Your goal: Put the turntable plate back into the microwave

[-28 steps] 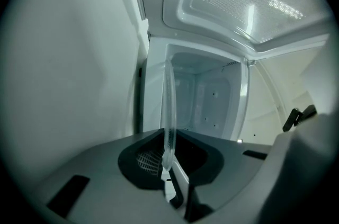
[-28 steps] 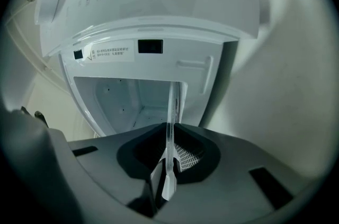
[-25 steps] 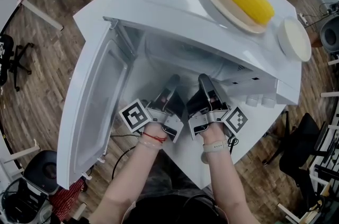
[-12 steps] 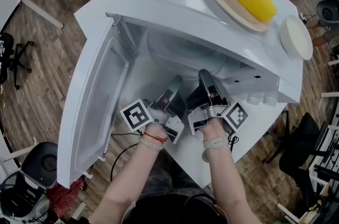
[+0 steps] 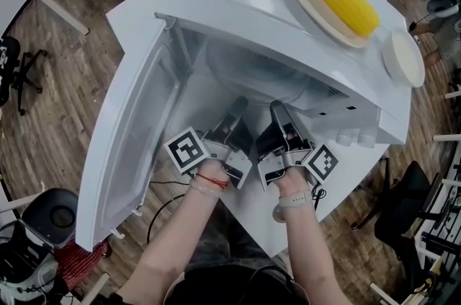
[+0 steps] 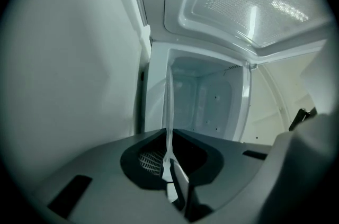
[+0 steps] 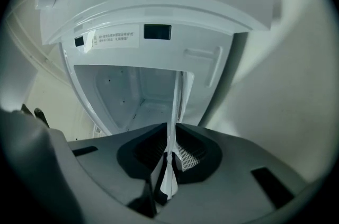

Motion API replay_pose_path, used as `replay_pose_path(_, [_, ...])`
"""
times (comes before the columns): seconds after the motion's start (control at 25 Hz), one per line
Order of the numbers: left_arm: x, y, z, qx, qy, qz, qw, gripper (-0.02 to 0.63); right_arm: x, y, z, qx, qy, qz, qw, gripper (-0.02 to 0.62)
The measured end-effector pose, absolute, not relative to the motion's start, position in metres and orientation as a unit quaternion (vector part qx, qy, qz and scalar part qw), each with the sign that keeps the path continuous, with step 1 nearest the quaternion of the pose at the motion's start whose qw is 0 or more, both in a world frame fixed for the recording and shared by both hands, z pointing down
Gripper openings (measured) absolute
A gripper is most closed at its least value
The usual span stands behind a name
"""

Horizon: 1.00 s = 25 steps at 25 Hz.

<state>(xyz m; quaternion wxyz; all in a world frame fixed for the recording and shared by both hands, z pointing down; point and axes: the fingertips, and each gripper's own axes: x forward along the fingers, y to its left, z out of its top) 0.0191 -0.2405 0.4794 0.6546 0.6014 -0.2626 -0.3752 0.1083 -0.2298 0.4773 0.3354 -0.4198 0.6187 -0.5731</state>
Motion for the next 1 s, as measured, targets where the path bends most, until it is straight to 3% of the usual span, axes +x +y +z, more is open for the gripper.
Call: replay_pose_path(1.0, [0.018, -0.254, 0.473, 0.613, -0.27, -0.367, 0.646, 0.038, 0.093, -0.232, 0.475, -0.4, 0.635, -0.572, 0.331, 0.035])
